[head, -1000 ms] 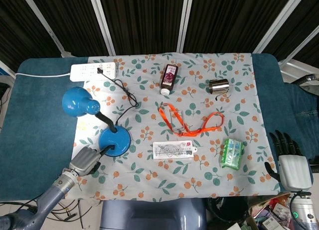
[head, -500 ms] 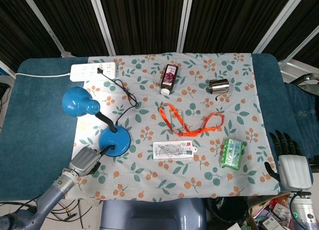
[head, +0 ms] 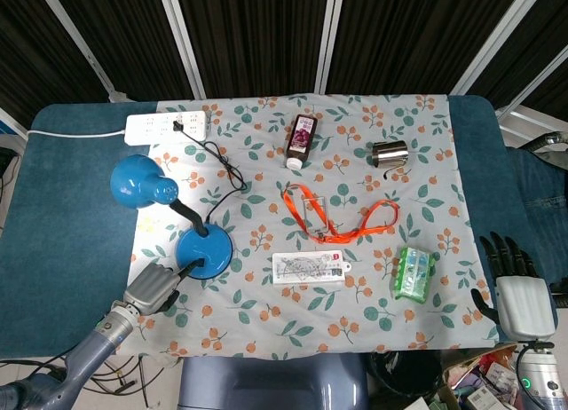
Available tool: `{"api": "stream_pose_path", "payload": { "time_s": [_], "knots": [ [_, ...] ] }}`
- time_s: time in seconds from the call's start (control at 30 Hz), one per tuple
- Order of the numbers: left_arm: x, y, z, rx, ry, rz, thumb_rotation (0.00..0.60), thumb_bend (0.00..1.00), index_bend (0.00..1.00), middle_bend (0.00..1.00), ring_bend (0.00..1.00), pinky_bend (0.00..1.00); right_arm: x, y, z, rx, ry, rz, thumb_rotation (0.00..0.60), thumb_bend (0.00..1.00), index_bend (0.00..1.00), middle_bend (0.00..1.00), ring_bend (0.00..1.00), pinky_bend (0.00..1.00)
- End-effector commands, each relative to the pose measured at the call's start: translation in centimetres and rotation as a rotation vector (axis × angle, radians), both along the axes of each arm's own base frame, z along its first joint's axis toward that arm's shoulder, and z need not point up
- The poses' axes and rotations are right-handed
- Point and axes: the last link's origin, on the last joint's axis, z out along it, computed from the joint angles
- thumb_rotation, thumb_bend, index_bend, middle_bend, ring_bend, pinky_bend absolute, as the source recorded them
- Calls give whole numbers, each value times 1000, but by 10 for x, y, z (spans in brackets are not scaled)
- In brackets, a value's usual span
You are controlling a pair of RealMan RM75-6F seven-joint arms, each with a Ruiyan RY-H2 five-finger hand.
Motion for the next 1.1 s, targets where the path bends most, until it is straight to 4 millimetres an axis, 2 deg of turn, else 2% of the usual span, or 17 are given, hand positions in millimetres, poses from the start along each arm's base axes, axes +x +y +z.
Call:
{"api": "stream_pose_path", "payload": {
  "time_s": [0.03,0.8,0.97,1.1],
  "knots": [
    [0,0,-1,-1,0,2,600,556,22,648,511,554,0,0,0,0,1,0,600,201,6,25,34,144],
    [-2,4,-3,-16,26,13,600,556,75,648,510,552,0,0,0,-2,1,-2,600,202,6,25,34,144],
    [5,7,6,27,2,-12,600,549,63,642,510,549,0,0,0,-2,1,-3,600,203,5,25,34,144],
    [14,6,20,83,-30,-42,600,488,60,595,480,526,0,0,0,-2,1,-2,600,202,6,25,34,144]
  ]
}}
